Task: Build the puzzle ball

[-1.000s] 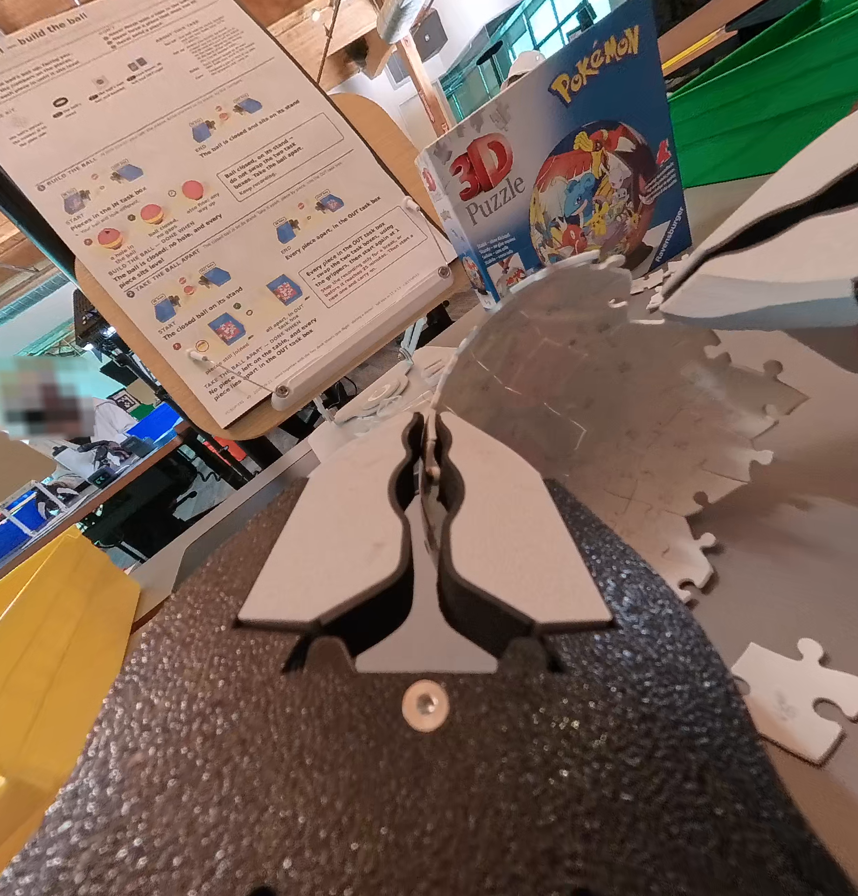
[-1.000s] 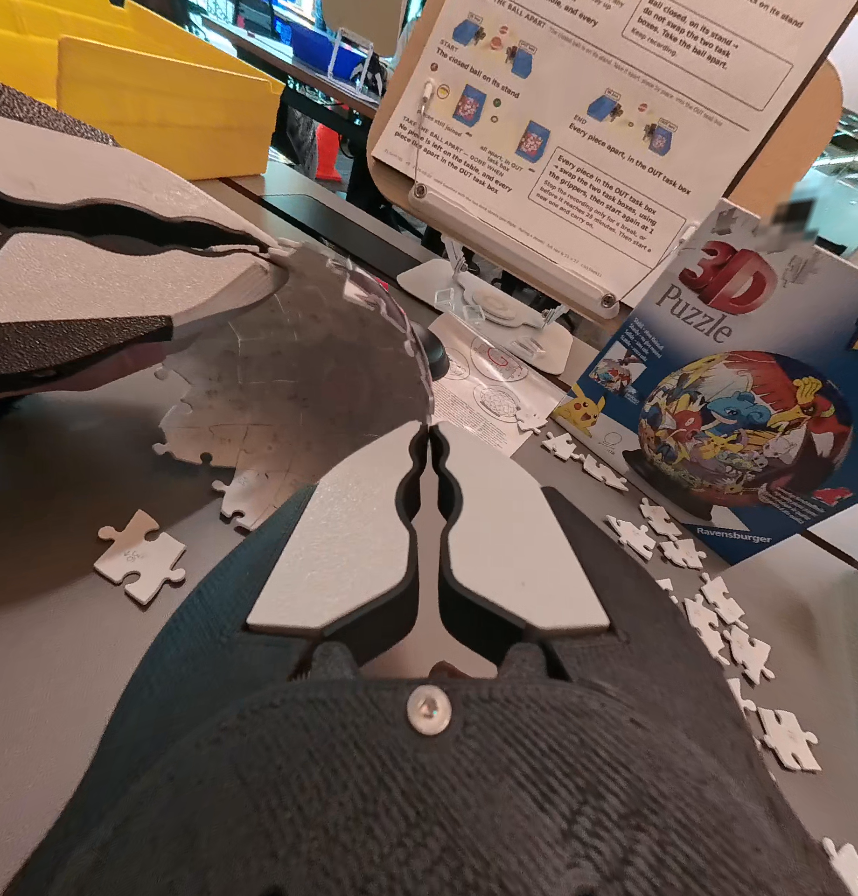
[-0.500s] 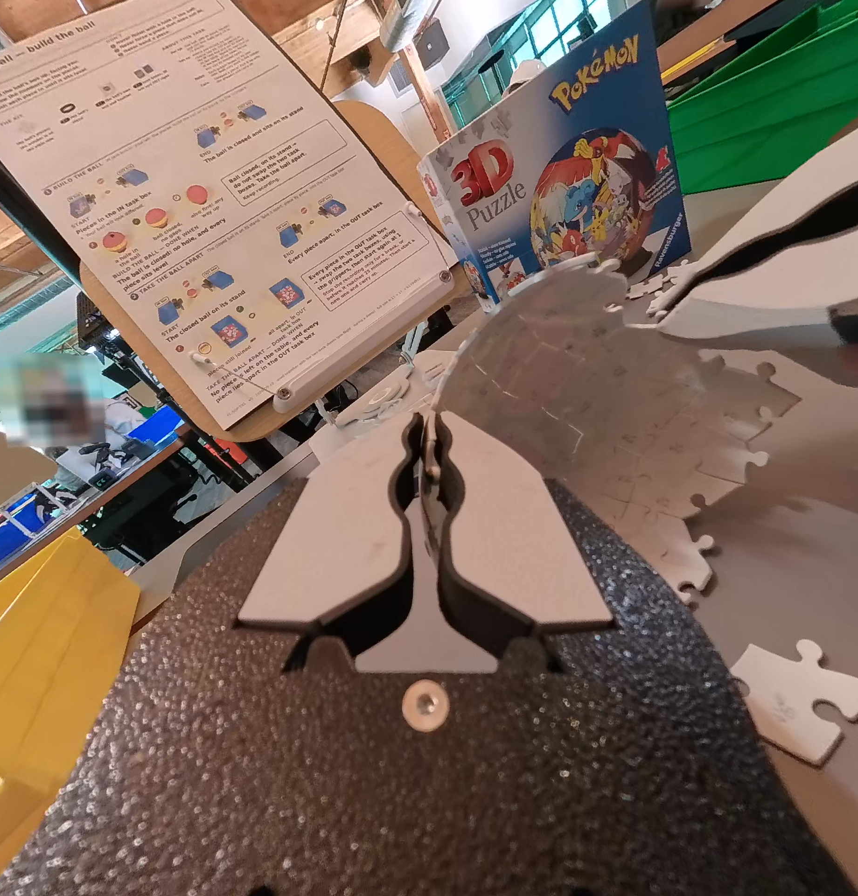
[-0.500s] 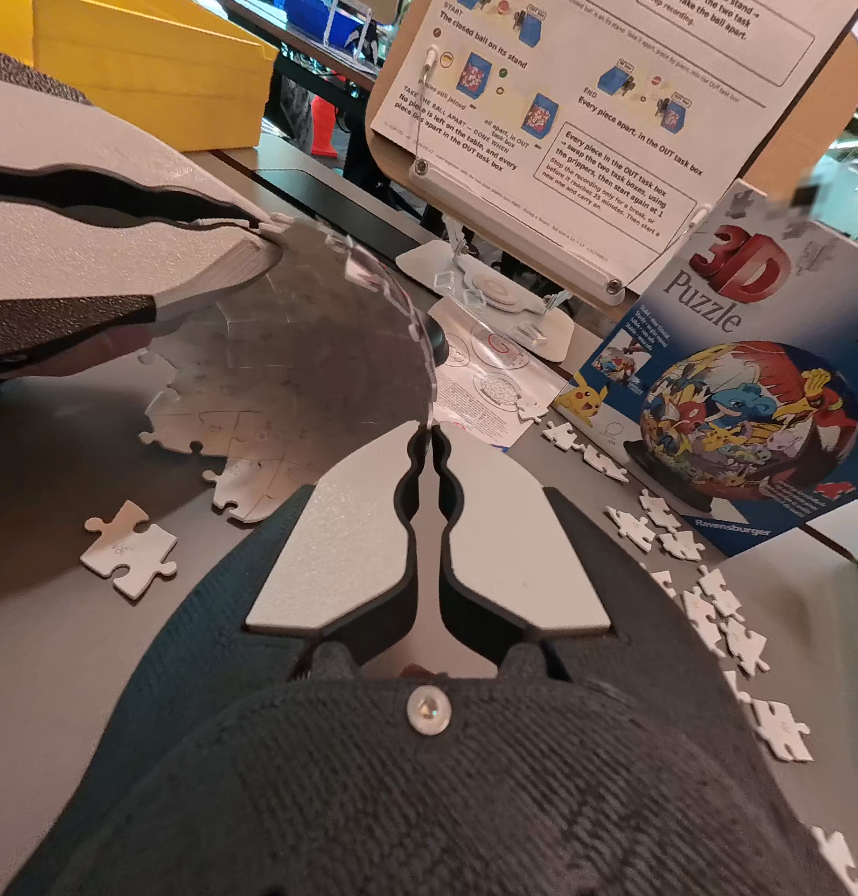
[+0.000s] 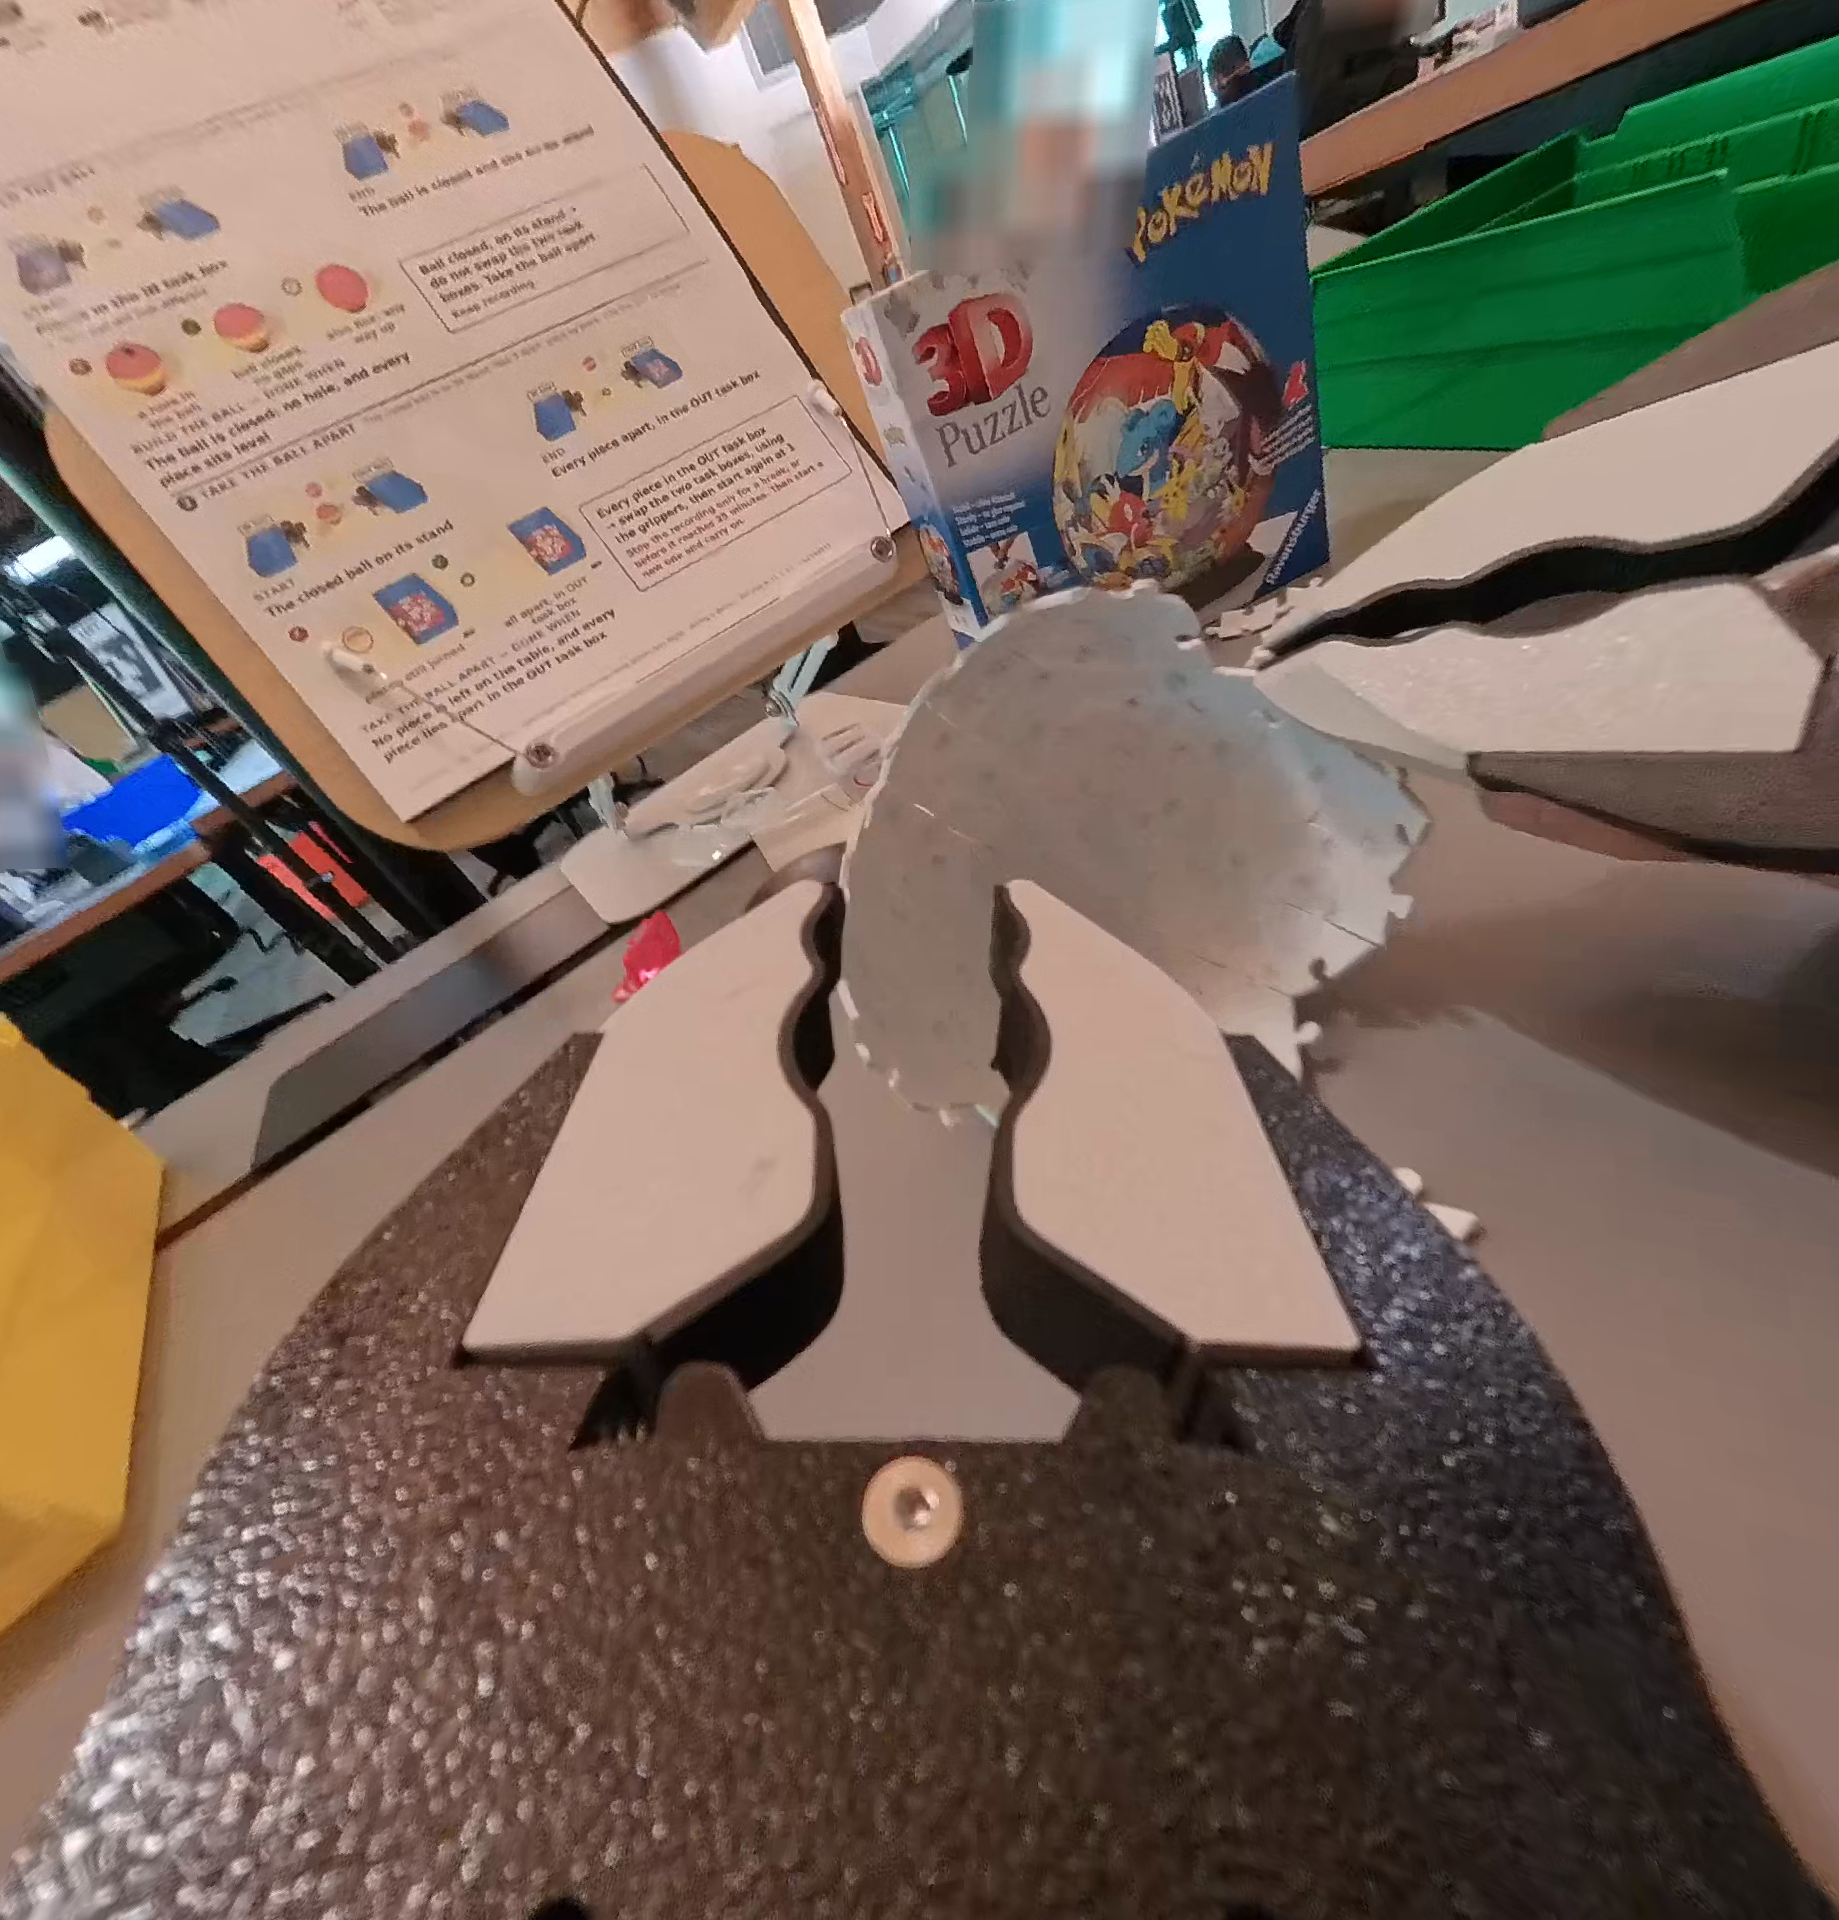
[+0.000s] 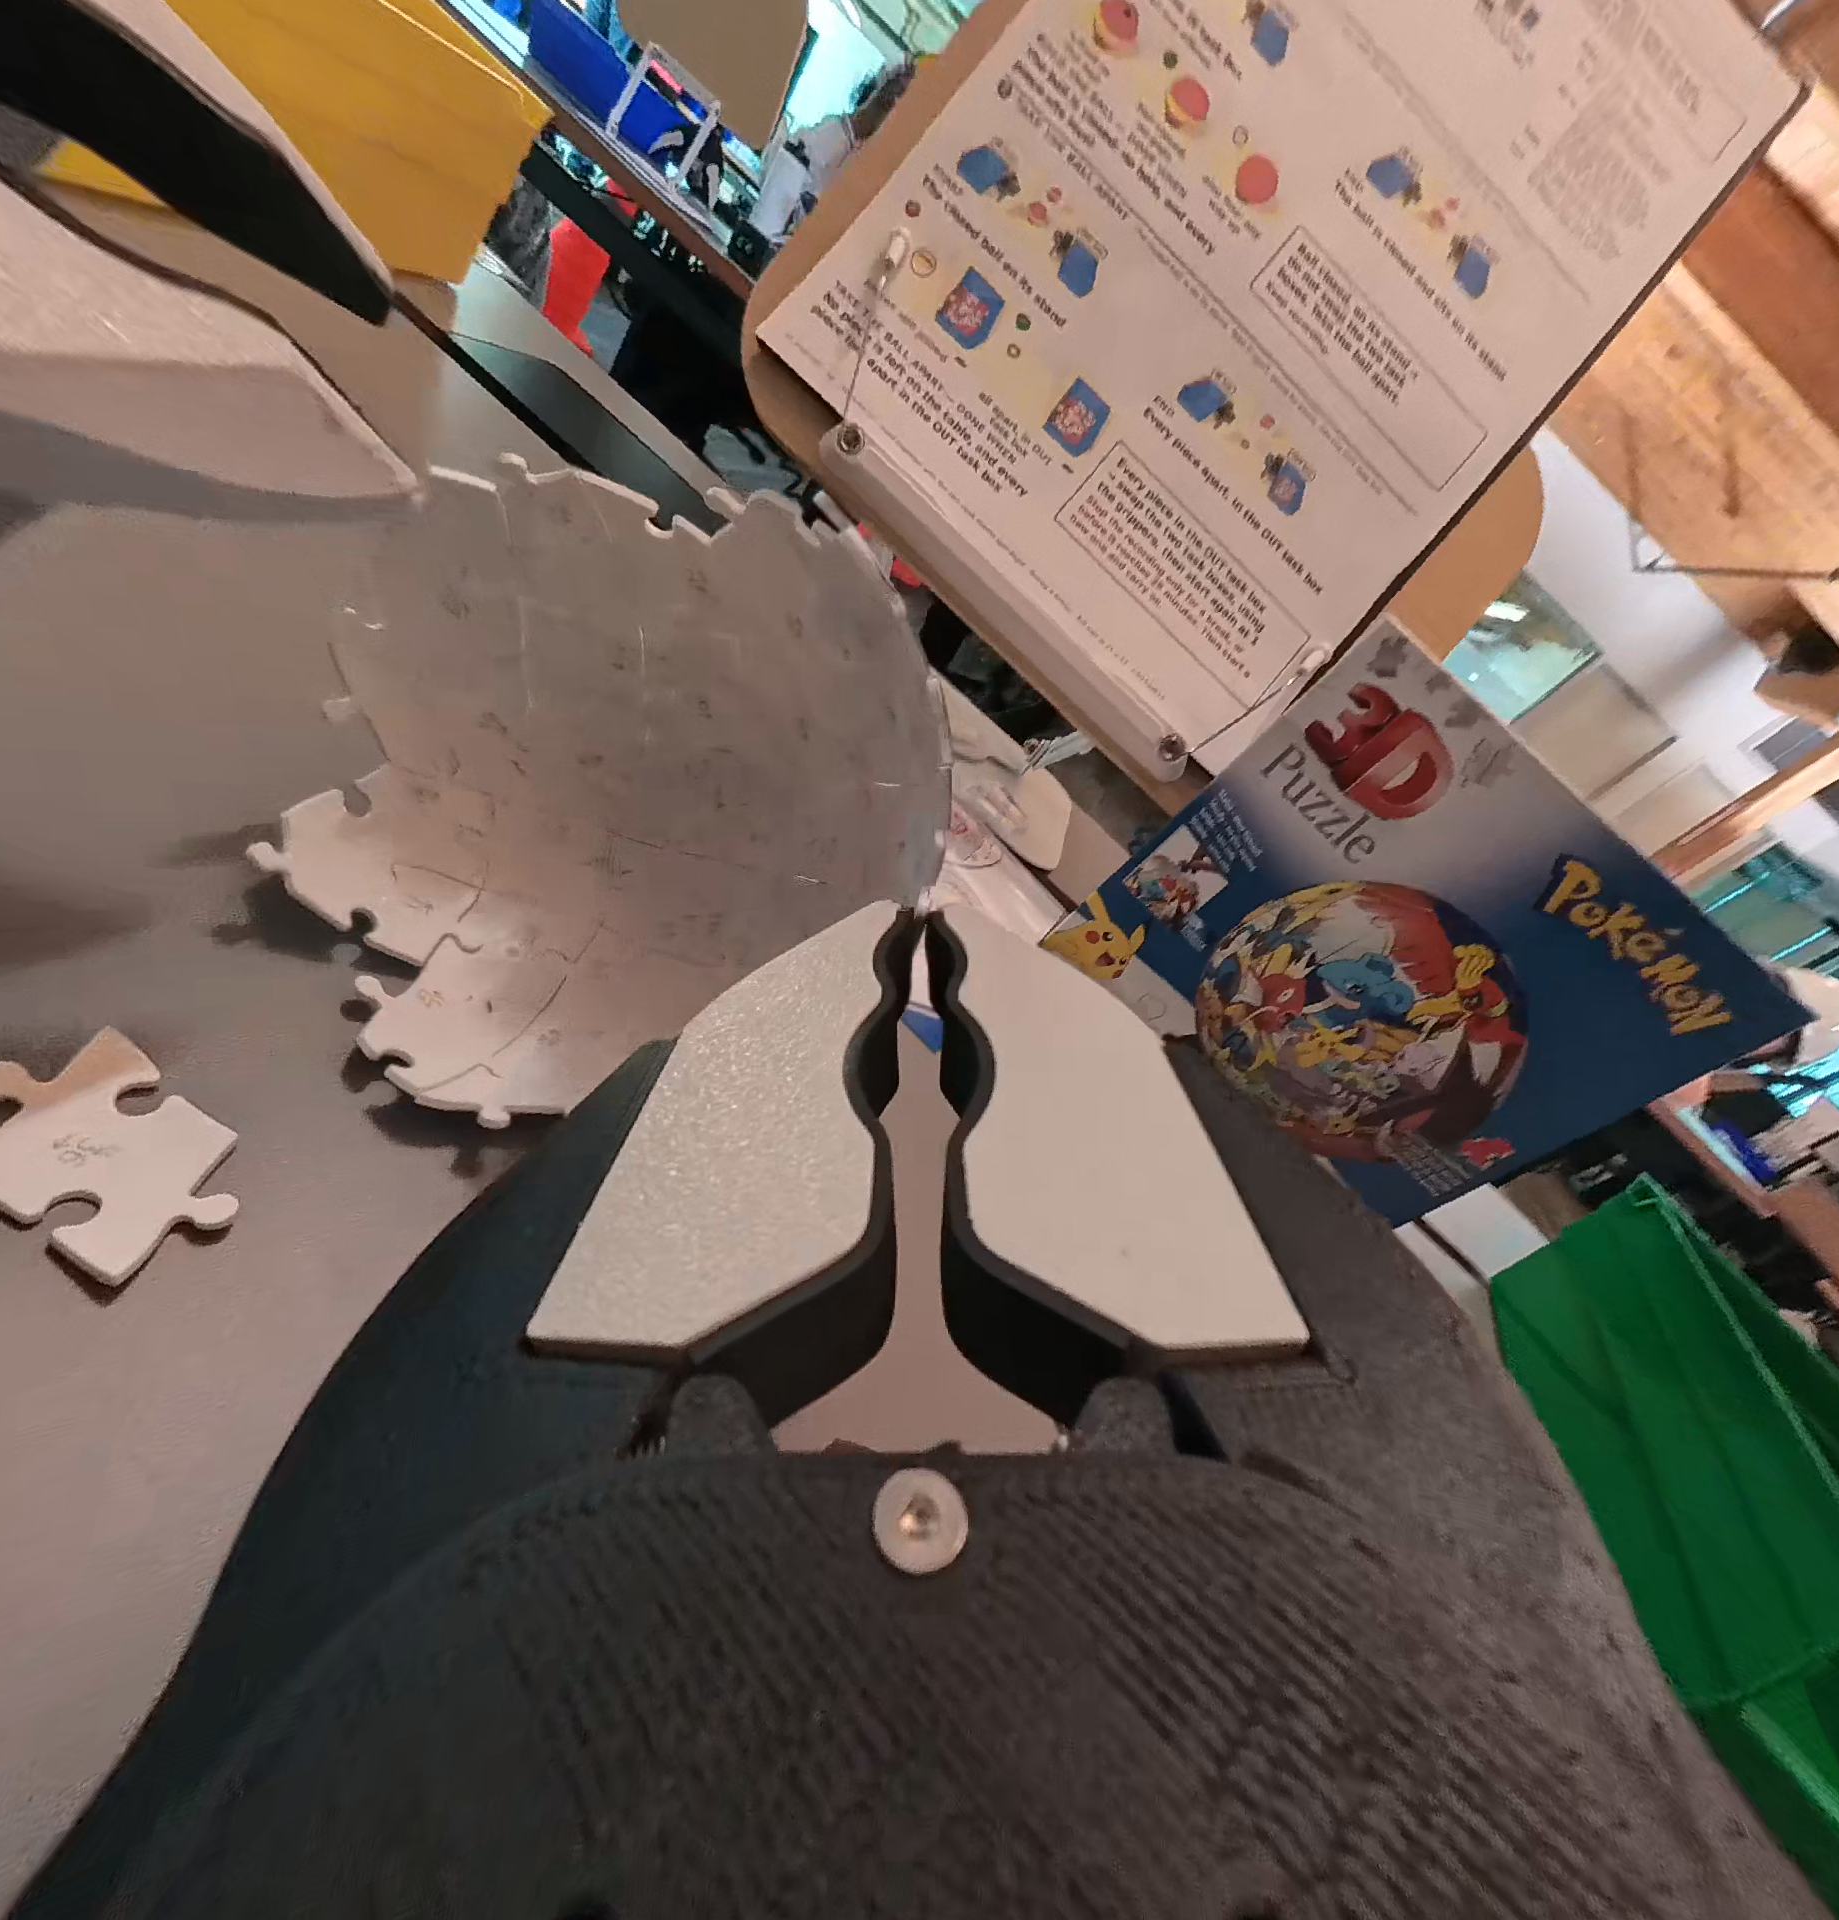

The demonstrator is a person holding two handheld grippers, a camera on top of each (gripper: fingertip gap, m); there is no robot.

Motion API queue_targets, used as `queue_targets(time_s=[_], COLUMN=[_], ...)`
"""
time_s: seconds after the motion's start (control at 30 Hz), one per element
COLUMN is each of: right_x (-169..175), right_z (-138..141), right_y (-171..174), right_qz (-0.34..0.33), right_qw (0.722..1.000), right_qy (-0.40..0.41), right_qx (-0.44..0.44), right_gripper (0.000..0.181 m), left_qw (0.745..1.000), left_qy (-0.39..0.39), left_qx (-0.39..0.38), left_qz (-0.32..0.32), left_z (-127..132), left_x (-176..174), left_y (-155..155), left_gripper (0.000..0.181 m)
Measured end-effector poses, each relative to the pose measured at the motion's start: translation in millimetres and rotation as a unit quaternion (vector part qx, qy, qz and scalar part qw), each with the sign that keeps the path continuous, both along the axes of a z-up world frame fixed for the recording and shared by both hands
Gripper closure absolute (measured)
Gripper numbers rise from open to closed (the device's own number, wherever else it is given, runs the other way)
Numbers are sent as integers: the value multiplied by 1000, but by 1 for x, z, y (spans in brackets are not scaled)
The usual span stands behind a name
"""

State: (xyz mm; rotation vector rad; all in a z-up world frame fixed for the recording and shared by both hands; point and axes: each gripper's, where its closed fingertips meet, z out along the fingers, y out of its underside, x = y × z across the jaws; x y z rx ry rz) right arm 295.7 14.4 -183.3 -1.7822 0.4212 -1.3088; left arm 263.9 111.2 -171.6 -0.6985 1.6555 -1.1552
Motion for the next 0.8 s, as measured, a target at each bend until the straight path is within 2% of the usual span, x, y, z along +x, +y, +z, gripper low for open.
queue_targets(time_s=[0.17, 0.37, 0.5, 0.67, 0.8], right_x=[-4, -10, -13, -17, -18], right_z=[7, 13, 15, 20, 22], right_y=[8, 16, 20, 24, 28], right_qz=[13, 28, 33, 36, 42], right_qw=[998, 991, 987, 979, 973], right_qy=[-55, -101, -120, -152, -173], right_qx=[-41, -84, -102, -130, -149], right_gripper=[179, 179, 179, 179, 179], left_qw=[996, 977, 977, 973, 961], left_qy=[80, 213, 214, 226, 271], left_qx=[-25, 17, 12, 13, 38], left_qz=[-7, 3, -15, 34, 24], left_z=[-12, -52, -58, -66, -80], left_x=[-19, -36, -28, -7, -17], left_y=[1, -1, -13, -13, -18], left_gripper=[158, 166, 168, 181, 180])
